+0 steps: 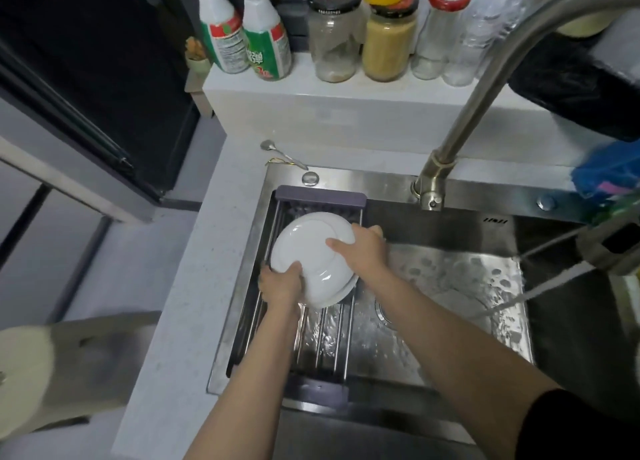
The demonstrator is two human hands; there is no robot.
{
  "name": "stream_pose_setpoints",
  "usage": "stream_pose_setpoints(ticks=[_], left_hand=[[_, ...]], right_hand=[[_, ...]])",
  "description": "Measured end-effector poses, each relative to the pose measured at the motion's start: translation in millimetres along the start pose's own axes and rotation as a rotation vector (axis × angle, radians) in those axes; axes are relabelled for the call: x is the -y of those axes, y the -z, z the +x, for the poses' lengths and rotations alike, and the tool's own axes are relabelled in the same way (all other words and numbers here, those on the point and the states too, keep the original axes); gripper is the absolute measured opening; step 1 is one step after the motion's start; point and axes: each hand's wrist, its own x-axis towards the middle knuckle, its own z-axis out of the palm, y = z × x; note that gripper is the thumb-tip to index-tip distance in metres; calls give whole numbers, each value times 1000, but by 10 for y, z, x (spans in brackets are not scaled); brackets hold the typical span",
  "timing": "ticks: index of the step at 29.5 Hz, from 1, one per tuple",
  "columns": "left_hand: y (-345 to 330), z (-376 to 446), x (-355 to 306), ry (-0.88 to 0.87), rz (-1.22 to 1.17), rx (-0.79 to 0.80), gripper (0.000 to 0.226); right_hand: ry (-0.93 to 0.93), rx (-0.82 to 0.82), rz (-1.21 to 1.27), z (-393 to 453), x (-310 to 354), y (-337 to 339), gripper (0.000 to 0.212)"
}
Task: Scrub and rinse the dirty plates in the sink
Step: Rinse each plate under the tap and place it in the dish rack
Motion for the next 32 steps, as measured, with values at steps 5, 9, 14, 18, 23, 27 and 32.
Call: stream_pose_setpoints(ticks=[5, 9, 14, 18, 23, 27, 32], left_hand=[[-69, -3, 34, 5, -52, -31, 103], [-84, -87, 24, 5, -54, -24, 103], [-125, -383, -23, -73, 28, -26, 74], [-231, -756, 13, -182, 60, 34, 73], [-474, -1469, 116, -250, 14, 210, 57], [-731, -1847, 214, -284, -10, 297, 41], [-1283, -2611, 445, -327, 57, 449, 26]], right_hand=[[5, 10, -3, 34, -50, -84, 53], [12, 29, 25, 14, -92, -92, 60], [13, 63, 195, -123, -134, -1, 63], [32, -6, 388, -434, -303, 258, 49], [60, -80, 609, -929, -782, 742, 21], [59, -143, 692, -1256, -1115, 1106, 14], [15, -337, 671, -1715, -1887, 1786, 18]])
